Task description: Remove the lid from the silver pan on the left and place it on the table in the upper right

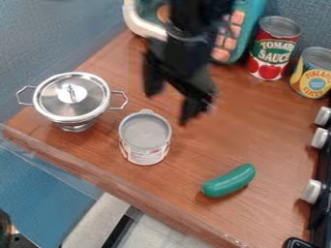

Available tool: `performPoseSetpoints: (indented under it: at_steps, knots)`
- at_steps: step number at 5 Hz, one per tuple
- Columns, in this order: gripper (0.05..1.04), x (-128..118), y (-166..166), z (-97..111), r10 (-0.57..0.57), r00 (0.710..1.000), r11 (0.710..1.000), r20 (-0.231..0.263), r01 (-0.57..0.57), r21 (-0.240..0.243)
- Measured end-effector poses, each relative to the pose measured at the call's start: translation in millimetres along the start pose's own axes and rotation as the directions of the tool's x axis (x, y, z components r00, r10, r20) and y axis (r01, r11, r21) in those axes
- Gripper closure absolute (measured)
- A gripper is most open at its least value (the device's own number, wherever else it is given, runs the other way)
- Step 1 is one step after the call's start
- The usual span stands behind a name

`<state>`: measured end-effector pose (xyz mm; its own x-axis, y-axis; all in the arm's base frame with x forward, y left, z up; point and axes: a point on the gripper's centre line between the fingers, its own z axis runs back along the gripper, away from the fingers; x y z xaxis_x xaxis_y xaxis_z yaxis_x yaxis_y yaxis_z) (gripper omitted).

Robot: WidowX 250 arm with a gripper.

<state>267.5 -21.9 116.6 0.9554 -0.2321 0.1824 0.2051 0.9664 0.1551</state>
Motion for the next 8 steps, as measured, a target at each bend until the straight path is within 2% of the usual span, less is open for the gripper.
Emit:
performPoseSetpoints:
  at_steps: [1, 2, 3, 4, 5, 6, 7, 8]
  knots:
    - [0.083, 7, 43, 0, -0.047, 0.999, 0.999, -0.023, 0.047, 0.001]
    - [0.083, 9, 83, 4, -0.209, 0.978, 0.977, -0.010, 0.209, -0.035]
    - [0.083, 4, 97, 2, -0.390, 0.920, 0.919, -0.040, 0.387, -0.071]
    - [0.083, -13, 117, -17, -0.530, 0.840, 0.847, -0.118, 0.516, -0.132]
    - [0.083, -37, 142, -20, -0.613, 0.786, 0.784, -0.072, 0.595, -0.176]
    - [0.083, -51, 142, -19, -0.708, 0.706, 0.699, -0.035, 0.691, -0.184]
    - [0.083, -68, 153, -20, -0.727, 0.686, 0.678, -0.034, 0.710, -0.192]
    - [0.083, -76, 144, -17, -0.779, 0.627, 0.612, 0.025, 0.768, -0.188]
